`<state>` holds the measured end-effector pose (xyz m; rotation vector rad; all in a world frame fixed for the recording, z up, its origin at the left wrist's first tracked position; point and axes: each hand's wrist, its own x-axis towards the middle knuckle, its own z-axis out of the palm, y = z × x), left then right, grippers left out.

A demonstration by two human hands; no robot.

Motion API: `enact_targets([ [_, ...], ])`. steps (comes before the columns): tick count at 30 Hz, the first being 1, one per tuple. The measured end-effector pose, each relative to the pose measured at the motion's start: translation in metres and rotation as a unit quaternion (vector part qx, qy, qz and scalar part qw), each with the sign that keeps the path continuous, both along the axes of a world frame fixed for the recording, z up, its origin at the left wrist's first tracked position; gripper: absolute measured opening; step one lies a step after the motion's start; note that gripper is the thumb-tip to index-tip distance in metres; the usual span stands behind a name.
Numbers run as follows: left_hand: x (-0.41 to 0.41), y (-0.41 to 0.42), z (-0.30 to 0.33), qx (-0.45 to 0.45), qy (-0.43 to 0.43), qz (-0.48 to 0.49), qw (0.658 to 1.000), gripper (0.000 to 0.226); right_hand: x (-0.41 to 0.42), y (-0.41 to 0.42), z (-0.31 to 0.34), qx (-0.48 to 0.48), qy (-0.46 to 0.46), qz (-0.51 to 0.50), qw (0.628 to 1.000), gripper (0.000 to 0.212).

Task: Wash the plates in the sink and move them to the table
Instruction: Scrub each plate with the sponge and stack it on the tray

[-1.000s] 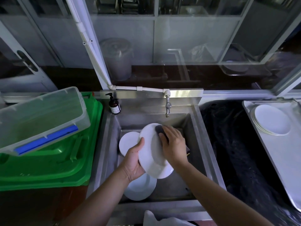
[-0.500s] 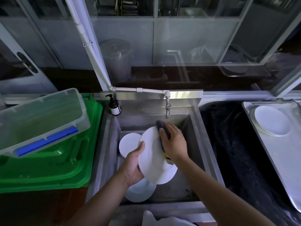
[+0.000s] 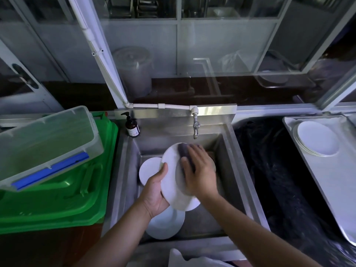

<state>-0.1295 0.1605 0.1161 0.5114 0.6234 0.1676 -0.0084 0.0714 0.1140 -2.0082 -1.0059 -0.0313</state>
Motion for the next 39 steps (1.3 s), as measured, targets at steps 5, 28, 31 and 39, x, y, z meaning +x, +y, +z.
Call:
enact_targets([
  [5, 0.000, 0.007, 0.002, -0.001, -0.019, 0.019, 1.000, 0.058, 0.014, -0.005, -0.007, 0.004, -0.081, 0.110, 0.991, 0.042],
  [28, 0.010, 0.017, 0.012, -0.056, -0.064, 0.064, 0.994, 0.082, -0.030, -0.034, -0.024, 0.041, -0.158, 0.148, 0.975, 0.045],
  [31, 0.009, 0.020, 0.009, -0.068, -0.055, 0.094, 0.992, 0.083, -0.013, -0.042, -0.030, 0.057, -0.176, 0.173, 0.967, 0.041],
  [39, 0.001, 0.015, 0.013, -0.011, -0.055, 0.057, 0.997, 0.067, 0.036, -0.033, -0.008, -0.009, 0.214, -0.027, 0.977, 0.039],
])
